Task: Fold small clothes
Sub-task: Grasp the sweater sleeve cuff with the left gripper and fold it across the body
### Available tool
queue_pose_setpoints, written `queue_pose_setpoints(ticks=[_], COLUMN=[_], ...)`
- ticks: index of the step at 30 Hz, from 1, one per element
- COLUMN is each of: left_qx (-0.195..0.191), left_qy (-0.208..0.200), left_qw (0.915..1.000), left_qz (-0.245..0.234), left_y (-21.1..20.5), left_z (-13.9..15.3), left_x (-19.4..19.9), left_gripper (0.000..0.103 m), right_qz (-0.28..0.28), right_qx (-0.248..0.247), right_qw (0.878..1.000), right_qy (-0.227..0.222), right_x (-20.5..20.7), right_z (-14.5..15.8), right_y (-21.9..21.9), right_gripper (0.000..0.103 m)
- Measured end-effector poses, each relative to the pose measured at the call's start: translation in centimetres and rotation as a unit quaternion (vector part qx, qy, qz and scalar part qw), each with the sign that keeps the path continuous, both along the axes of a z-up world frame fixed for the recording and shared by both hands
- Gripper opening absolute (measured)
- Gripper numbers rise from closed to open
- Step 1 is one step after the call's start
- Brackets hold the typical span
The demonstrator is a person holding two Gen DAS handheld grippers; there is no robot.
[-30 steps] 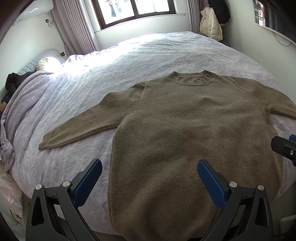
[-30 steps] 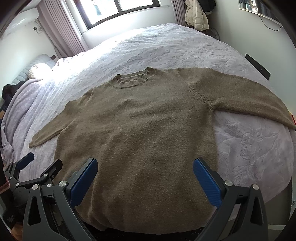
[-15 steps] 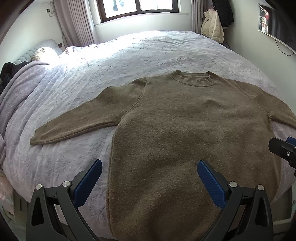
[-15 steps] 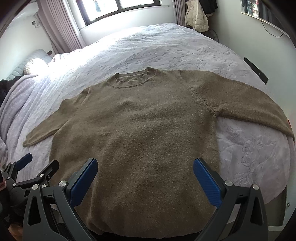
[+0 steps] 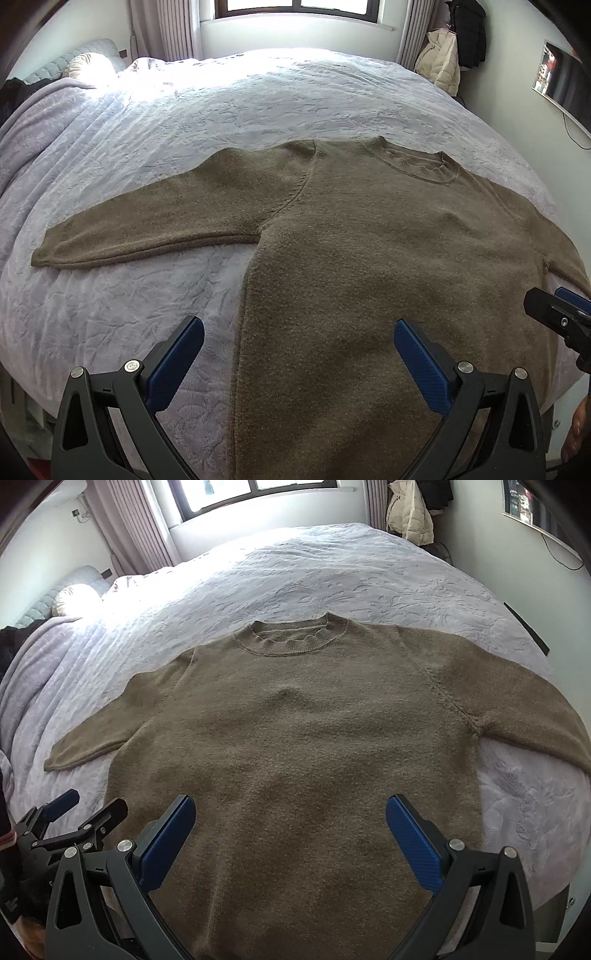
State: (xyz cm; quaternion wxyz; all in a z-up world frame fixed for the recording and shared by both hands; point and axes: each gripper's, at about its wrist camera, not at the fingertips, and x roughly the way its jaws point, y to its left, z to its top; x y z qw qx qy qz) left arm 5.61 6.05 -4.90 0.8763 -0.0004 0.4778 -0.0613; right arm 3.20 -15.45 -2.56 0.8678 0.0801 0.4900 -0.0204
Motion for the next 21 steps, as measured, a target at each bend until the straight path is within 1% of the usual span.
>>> queue_pose_setpoints(ticks=[7,12,16,19,21], left_qx=[-0.038,-0.083,-0.111,-0.128,-0.142], left_qy=[0.005,0.003,-0.013,-0.027,-0.029], left_qw=[0.9989,0.9943,0.9865,0.9766,0.9682], left_qz=[0.026,0.066,0.119,0.171,0.204], left_y=[4.0,8.8,13.9,18.3,21.0], left_z=[-0.9,-1.3,-1.5,-1.9,-2.7], left_x=[1.6,3.2,4.3,4.8,4.9], left_gripper=[0.103,0.103,0.103,0.103,0.103], right_qz=[0.040,0.079,0.106,0.122,0.129], right_qx=[0.012,0.028,0.040,0.046,0.051], right_qw=[0.999,0.996,0.994,0.991,0.990], right_qy=[0.002,-0.001,-0.001,0.004,0.010], right_x=[1.9,2.8,3.3,3.5,3.6], right_z=[-0.8,-1.2,-1.6,-2.0,-2.4], right_y=[3.3,6.0,7.9,9.1,9.5], right_gripper=[0.103,0.103,0.103,0.103,0.103])
